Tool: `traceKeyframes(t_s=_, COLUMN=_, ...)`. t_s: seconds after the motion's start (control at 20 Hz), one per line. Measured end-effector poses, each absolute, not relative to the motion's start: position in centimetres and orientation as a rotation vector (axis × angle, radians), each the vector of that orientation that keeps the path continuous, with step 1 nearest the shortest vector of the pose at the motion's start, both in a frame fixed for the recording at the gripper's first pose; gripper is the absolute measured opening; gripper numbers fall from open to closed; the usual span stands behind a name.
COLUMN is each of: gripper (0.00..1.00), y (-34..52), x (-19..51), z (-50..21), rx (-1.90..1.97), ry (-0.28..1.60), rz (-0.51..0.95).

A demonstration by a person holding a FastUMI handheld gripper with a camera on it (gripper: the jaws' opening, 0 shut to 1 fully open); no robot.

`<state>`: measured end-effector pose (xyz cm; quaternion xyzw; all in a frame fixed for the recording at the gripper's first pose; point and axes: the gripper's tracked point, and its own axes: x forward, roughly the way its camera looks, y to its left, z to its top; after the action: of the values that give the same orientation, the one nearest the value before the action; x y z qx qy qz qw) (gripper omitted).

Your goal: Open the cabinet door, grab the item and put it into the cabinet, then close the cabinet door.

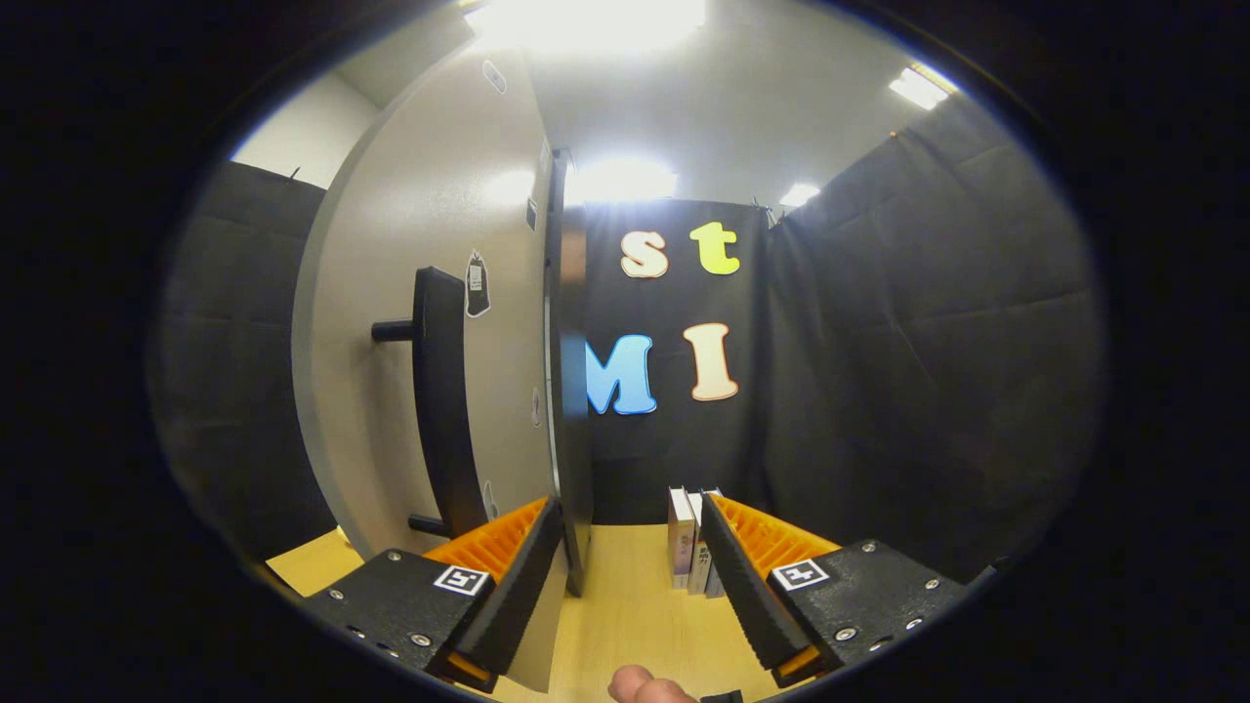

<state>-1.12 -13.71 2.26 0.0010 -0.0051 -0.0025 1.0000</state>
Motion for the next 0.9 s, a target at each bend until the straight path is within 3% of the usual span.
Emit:
traceKeyframes(t_s=0.25, gripper=0.89, y=-10.3, x=0.6, z=1.8, rx=0.016, ry=0.007, rz=0.032)
traceKeyframes(t_s=0.9, gripper=0.92, y=10.7, x=5.2, z=-0.3, rx=-0.007, ry=0.087, rz=0.169)
